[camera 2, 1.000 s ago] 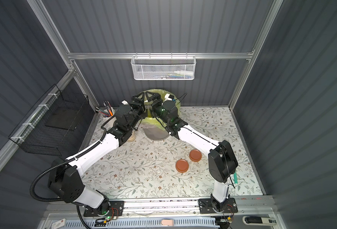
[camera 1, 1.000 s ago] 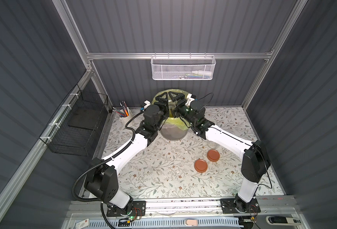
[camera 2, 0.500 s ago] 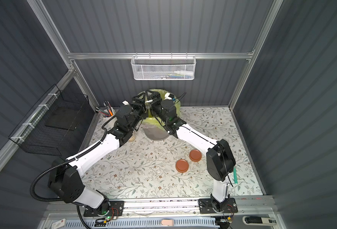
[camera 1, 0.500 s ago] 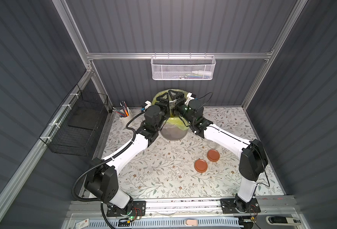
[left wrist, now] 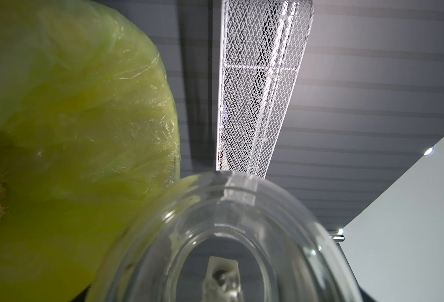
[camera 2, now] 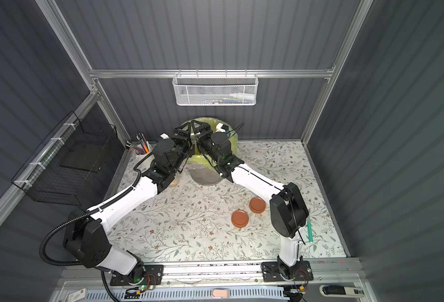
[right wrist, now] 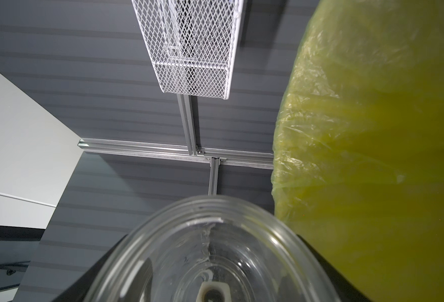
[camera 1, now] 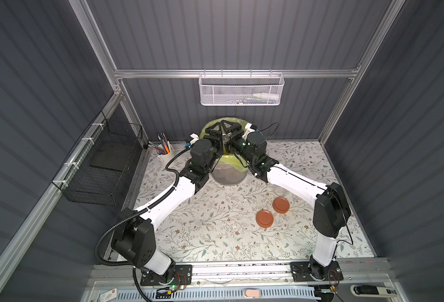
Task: Empty expired oatmeal from jars
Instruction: Place the jar at the center of the board.
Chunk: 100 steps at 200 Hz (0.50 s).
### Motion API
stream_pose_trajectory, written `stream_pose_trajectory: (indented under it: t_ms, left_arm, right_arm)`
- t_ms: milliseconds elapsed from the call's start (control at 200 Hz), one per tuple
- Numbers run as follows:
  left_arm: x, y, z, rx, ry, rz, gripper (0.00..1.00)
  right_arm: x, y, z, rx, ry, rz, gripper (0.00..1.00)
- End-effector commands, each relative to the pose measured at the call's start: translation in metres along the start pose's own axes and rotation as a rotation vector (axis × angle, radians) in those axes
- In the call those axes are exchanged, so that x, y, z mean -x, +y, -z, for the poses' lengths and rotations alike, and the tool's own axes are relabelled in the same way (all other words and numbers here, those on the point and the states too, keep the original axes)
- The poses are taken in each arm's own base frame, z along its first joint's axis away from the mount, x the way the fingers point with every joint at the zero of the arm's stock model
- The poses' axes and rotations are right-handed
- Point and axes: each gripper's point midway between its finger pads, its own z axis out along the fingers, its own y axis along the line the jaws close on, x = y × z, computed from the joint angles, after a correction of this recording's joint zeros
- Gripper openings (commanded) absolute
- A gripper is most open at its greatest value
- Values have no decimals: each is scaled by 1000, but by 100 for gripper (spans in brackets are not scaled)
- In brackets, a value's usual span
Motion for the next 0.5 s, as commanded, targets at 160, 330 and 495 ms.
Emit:
stream_pose_trajectory:
  t_ms: [160,330,495]
  left_arm:
    - [11,-16,21,7,-51,-60,93]
    - [19,-24,25,-1,-74,-104,100]
    - [20,-30,23,-12,-71,-122,100]
  right_arm:
    - [5,43,6,92,-27,109,60]
    - [13,52,12,87,-62,167,56]
    - [17,59,13,94,-66,197,54]
